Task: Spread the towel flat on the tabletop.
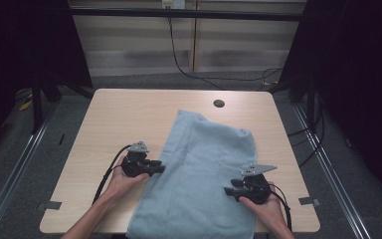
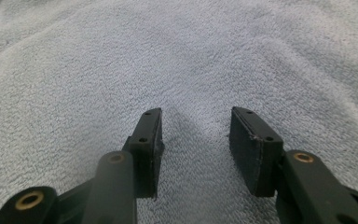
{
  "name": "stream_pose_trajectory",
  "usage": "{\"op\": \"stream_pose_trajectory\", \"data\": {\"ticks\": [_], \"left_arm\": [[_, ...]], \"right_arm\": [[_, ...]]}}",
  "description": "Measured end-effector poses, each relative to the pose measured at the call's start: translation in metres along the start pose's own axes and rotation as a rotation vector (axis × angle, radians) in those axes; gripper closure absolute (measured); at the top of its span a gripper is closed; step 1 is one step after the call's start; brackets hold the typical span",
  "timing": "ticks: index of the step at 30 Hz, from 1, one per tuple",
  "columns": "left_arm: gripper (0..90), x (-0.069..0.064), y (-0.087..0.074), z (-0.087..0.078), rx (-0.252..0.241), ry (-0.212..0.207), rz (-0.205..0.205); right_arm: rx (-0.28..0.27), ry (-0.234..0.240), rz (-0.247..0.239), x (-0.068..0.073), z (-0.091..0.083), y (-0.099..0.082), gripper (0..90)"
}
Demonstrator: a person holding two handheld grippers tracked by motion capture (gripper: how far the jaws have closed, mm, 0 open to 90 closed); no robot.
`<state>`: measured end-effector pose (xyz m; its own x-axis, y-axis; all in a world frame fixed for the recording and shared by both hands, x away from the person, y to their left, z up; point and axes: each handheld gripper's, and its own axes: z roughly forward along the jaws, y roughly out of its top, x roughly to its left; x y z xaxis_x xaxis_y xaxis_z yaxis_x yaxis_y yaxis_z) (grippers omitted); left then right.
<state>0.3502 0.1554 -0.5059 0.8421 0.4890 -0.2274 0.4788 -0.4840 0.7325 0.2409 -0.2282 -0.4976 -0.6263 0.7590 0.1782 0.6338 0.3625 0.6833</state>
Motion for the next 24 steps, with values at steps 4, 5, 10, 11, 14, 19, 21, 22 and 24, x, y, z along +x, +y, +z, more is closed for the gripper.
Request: {"op": "stream_pose_trajectory", "data": {"ticks": [4,5,10,11,14,19,21,22,24], "left_arm": [[71.6,-0.005,-0.011,-0.011,0.008,0.015,0.003],[71.6,-0.007,-0.015,-0.017,0.009,0.015,-0.005],[71.5,-0.025,-0.046,-0.049,0.021,-0.01,-0.027],[71.5,-0.03,-0.053,-0.055,0.024,-0.011,-0.037],[71.4,-0.043,-0.071,-0.073,0.035,-0.063,-0.067],[66.9,-0.041,-0.079,-0.088,0.009,-0.078,-0.071],[65.5,-0.031,-0.065,-0.086,-0.03,-0.05,-0.068],[65.4,-0.025,-0.057,-0.084,-0.055,-0.034,-0.074],[65.4,-0.01,-0.038,-0.076,-0.073,0.004,-0.091]], "right_arm": [[0.003,0.015,0.003,0.005,-0.004,-0.005,54.6],[0.006,0.021,0.008,0.006,-0.006,-0.007,54.6],[0.011,0.097,-0.01,0.022,-0.008,-0.013,52.3],[0.02,0.104,-0.02,0.027,-0.008,-0.014,52.2],[0.036,0.149,-0.039,0.041,-0.006,-0.014,51.0],[0.024,0.136,-0.057,0.047,-0.005,-0.006,49.9],[-0.015,0.12,-0.058,0.038,-0.002,0.005,49.9],[-0.033,0.105,-0.057,0.032,0.0,0.013,50.1],[-0.072,0.086,-0.041,0.018,0.007,0.03,51.1]]}}
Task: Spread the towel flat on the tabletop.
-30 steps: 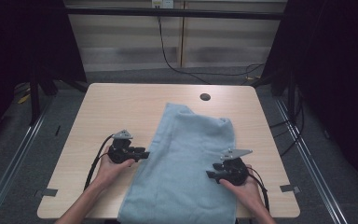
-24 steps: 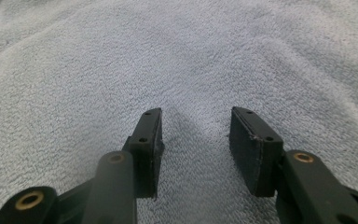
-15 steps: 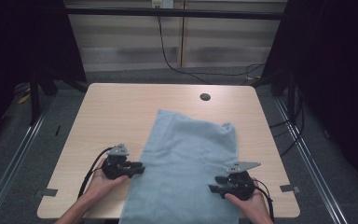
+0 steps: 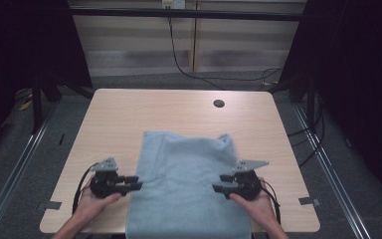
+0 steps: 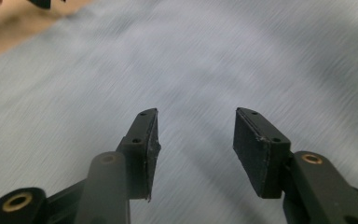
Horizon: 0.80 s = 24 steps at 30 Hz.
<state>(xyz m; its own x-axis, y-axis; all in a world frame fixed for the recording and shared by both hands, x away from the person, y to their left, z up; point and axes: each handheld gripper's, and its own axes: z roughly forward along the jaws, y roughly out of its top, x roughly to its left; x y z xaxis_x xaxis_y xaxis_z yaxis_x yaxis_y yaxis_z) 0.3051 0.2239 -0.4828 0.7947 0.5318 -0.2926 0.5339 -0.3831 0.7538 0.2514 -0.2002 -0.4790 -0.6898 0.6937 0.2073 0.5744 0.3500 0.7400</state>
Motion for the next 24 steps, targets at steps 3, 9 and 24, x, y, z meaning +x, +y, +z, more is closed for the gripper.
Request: {"op": "stream_pose_trajectory", "data": {"ticks": [3,9,24], "left_arm": [[65.4,0.023,0.025,0.026,-0.004,0.082,-0.004],[65.3,0.032,0.02,0.047,0.043,0.156,0.017],[62.1,-0.018,-0.025,0.006,0.107,0.001,0.036]], "right_arm": [[0.002,-0.059,0.009,-0.023,0.016,0.021,51.7],[0.064,-0.165,0.045,-0.051,0.035,0.021,51.0],[0.081,-0.039,0.054,0.005,-0.012,-0.036,50.6]]}}
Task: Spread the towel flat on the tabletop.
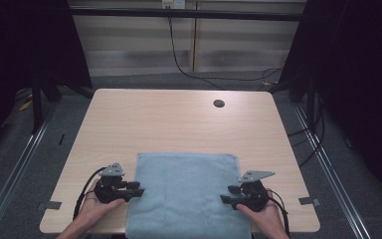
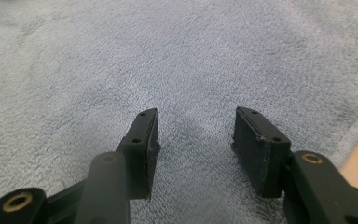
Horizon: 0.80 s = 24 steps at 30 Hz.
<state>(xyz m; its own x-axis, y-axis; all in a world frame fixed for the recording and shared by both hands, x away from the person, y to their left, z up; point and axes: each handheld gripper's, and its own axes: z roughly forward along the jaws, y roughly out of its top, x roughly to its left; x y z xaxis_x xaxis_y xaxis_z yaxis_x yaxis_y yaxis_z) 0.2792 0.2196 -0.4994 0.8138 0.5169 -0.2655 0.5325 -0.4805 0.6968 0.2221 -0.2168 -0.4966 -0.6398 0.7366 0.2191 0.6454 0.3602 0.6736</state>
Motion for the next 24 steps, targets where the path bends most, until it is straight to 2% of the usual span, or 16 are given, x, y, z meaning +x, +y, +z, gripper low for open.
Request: {"op": "stream_pose_trajectory", "data": {"ticks": [2,3,5,7,9,11,13,15,18,20,21,22,24], "left_arm": [[60.9,-0.003,-0.002,-0.001,0.0,-0.012,0.005],[60.5,-0.002,0.0,-0.001,0.002,-0.011,0.013],[59.5,0.002,0.006,0.0,-0.018,0.007,0.011],[59.3,0.01,0.015,0.001,-0.042,0.018,-0.002],[58.6,0.02,0.026,0.004,-0.06,0.037,-0.008],[57.9,0.031,0.038,0.006,-0.08,0.06,-0.027],[56.5,0.045,0.051,0.009,-0.091,0.064,-0.067],[54.8,0.053,0.058,0.012,-0.098,0.078,-0.096],[54.4,0.061,0.064,0.016,-0.123,0.094,-0.114],[52.2,0.063,0.063,0.018,-0.128,0.104,-0.112],[50.5,0.064,0.061,0.018,-0.112,0.117,-0.104],[48.0,0.064,0.06,0.018,-0.111,0.126,-0.108],[44.9,0.065,0.056,0.016,-0.116,0.131,-0.12]], "right_arm": [[0.013,0.017,0.003,0.006,-0.004,-0.004,50.8],[0.025,0.013,-0.014,0.009,-0.006,-0.005,51.6],[0.005,0.004,-0.02,0.007,-0.008,-0.003,52.2],[-0.051,0.003,0.001,-0.004,-0.011,0.005,52.2],[-0.094,-0.024,0.015,-0.02,-0.013,0.019,52.2],[-0.096,-0.055,-0.001,-0.034,-0.01,0.03,51.9],[-0.096,-0.082,0.013,-0.052,-0.002,0.043,50.1],[-0.096,-0.111,0.015,-0.064,0.005,0.05,48.0],[-0.076,-0.107,0.044,-0.075,0.017,0.053,45.1],[-0.054,-0.129,0.041,-0.078,0.022,0.051,42.8],[-0.049,-0.131,0.04,-0.079,0.023,0.05,42.6],[-0.055,-0.152,0.032,-0.079,0.025,0.048,42.6],[-0.055,-0.162,0.021,-0.079,0.025,0.048,41.1]]}}
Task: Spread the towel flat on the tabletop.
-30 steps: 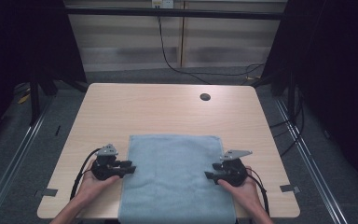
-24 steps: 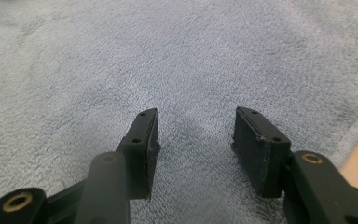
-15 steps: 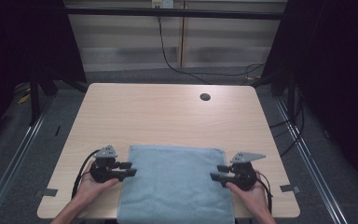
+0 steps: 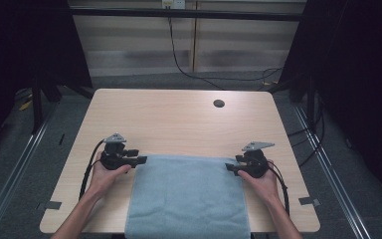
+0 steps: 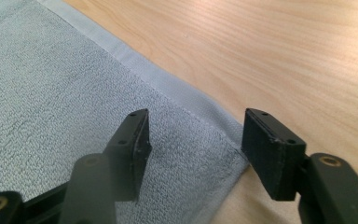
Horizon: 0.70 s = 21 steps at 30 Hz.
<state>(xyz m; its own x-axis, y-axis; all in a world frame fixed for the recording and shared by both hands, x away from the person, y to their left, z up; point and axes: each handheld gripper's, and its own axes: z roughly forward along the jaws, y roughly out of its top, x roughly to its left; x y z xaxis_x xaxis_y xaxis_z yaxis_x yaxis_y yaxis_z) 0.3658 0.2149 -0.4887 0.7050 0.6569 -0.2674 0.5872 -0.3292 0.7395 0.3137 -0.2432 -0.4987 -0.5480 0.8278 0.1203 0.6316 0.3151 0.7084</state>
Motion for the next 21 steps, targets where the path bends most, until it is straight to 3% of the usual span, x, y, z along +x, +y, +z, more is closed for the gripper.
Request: {"op": "stream_pose_trajectory", "data": {"ticks": [2,6,10,15,18,21], "left_arm": [[41.9,0.001,-0.004,0.0,0.013,0.011,0.002],[39.3,0.005,-0.009,0.003,0.018,0.034,0.007],[37.6,0.004,-0.008,0.006,0.018,0.026,0.026],[36.3,0.001,-0.009,0.01,0.025,0.027,0.05],[35.9,0.001,-0.009,0.013,0.032,0.026,0.062],[35.8,-0.003,-0.008,0.014,0.021,0.062,0.1]], "right_arm": [[0.004,-0.017,-0.015,0.001,-0.001,-0.002,41.6],[0.004,-0.071,-0.098,0.01,0.003,-0.006,43.0],[0.011,-0.039,-0.072,0.01,0.004,-0.005,56.5],[0.015,0.013,-0.066,0.01,0.004,-0.004,80.9],[0.01,0.031,-0.049,0.009,0.004,-0.004,83.7],[0.01,0.043,-0.044,0.007,0.004,-0.004,84.3]]}}
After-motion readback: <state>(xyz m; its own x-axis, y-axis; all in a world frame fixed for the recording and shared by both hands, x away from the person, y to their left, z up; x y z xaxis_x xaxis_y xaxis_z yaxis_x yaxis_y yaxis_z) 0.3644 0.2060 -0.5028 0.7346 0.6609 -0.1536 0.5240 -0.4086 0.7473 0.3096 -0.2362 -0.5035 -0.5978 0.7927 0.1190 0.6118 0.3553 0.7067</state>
